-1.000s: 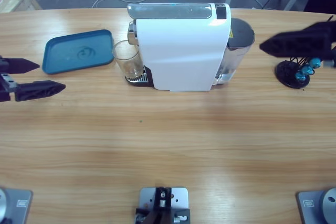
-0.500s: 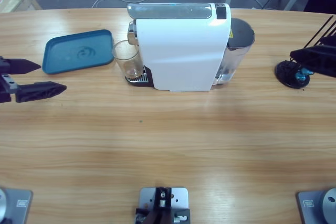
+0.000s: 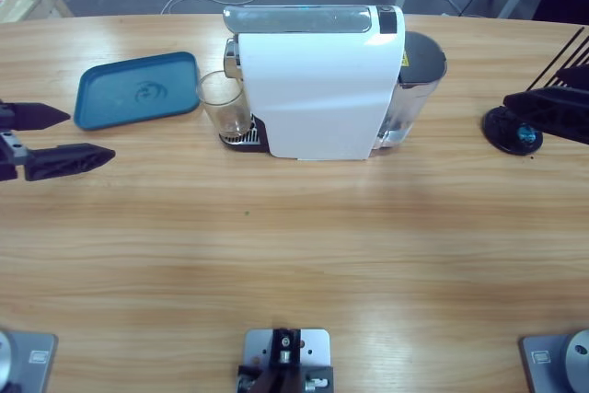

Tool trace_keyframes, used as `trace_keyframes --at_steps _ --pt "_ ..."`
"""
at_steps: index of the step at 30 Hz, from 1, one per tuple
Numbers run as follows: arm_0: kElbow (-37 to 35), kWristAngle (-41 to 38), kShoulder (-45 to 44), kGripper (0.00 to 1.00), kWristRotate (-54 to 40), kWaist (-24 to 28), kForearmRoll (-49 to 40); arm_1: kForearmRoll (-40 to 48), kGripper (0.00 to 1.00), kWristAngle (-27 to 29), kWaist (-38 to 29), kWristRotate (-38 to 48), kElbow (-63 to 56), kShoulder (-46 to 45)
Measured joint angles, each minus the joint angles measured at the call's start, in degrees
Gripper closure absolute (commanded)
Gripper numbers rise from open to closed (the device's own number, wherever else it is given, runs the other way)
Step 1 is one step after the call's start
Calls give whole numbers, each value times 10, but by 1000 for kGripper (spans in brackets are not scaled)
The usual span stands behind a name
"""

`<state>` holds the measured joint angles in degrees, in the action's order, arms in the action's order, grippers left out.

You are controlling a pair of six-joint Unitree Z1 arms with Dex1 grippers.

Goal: Pour coffee

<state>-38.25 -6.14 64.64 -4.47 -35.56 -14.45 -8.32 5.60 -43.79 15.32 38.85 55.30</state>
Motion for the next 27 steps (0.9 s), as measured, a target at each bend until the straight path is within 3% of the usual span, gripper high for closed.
trace_keyframes --at_steps 27 --pt "2 -9 3 13 -47 -22 5 0 18 0 0 -65 0 -9"
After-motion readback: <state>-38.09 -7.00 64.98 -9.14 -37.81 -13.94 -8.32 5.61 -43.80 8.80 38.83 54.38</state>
